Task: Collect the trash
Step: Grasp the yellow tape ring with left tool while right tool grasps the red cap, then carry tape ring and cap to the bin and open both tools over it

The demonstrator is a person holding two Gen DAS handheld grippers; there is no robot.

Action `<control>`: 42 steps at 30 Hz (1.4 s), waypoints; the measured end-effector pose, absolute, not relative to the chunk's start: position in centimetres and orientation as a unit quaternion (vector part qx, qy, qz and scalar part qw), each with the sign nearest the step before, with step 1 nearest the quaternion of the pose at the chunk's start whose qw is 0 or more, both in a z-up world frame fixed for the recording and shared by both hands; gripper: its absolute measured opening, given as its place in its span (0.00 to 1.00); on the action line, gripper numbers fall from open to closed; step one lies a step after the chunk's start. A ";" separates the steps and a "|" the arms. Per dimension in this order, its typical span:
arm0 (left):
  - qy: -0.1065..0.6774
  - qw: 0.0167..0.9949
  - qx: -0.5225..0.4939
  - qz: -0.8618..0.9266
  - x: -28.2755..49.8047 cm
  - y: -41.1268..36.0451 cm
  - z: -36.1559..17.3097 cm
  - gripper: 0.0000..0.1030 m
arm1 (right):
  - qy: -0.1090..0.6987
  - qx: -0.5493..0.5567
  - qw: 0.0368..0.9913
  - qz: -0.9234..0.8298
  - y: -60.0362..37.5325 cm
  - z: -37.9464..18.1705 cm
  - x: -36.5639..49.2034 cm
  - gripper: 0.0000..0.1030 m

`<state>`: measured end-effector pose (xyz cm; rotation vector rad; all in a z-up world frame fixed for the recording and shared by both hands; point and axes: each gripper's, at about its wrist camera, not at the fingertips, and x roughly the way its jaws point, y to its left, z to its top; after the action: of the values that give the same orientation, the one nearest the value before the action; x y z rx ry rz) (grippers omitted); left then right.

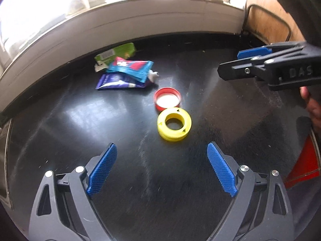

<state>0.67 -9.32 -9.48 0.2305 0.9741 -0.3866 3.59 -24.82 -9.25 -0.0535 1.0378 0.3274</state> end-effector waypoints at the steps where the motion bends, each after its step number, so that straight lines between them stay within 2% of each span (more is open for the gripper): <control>1: 0.463 0.860 0.113 -0.183 1.0 -10.0 -10.1 0.86 | 0.497 -0.027 0.853 0.157 -25.1 -9.6 3.8 0.71; 8: 0.477 0.855 0.128 -0.160 4.2 -13.6 -15.3 0.86 | 0.526 -0.051 0.831 0.175 -26.9 -12.5 5.6 0.71; 13: 0.473 0.862 0.111 -0.146 5.5 -14.1 -16.3 0.85 | 0.537 -0.068 0.817 0.200 -27.6 -14.3 6.7 0.71; 15: 0.466 0.866 0.106 -0.147 5.6 -14.0 -16.3 0.78 | 0.541 -0.069 0.812 0.209 -27.6 -14.9 7.2 0.71; 16: 0.464 0.867 0.102 -0.149 5.6 -13.9 -16.3 0.69 | 0.542 -0.070 0.809 0.216 -27.5 -15.2 7.4 0.71; 17: 0.462 0.868 0.098 -0.151 5.6 -13.7 -16.2 0.55 | 0.543 -0.073 0.807 0.221 -27.2 -15.5 7.6 0.71; 18: 0.462 0.869 0.099 -0.149 5.5 -13.7 -16.1 0.53 | 0.545 -0.076 0.803 0.230 -26.8 -15.9 7.8 0.71; 24: 0.466 0.873 0.087 -0.112 4.0 -11.2 -14.9 0.53 | 0.542 -0.105 0.789 0.269 -23.4 -18.8 8.8 0.73; 29: 0.485 0.869 0.075 -0.066 2.1 -7.9 -14.0 0.53 | 0.496 -0.143 0.803 0.299 -19.5 -18.9 8.8 0.72; 30: 0.490 0.867 0.071 -0.056 1.8 -7.3 -13.8 0.53 | 0.488 -0.148 0.806 0.301 -18.9 -18.9 8.9 0.69; 33: 0.501 0.863 0.054 -0.026 0.8 -5.4 -13.4 0.53 | 0.465 -0.168 0.814 0.305 -17.7 -18.7 9.0 0.48; 38: 0.509 0.861 0.011 0.006 0.0 -2.3 -12.6 0.53 | 0.477 -0.167 0.810 0.298 -17.1 -18.2 9.4 0.47; 42: 0.513 0.859 -0.004 0.010 -0.3 -0.6 -11.9 0.53 | 0.475 -0.163 0.815 0.291 -16.5 -15.7 7.9 0.47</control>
<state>-0.28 -0.57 -11.86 -0.0089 1.0766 0.0202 7.86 -16.52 -15.70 -0.3468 1.0131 0.6209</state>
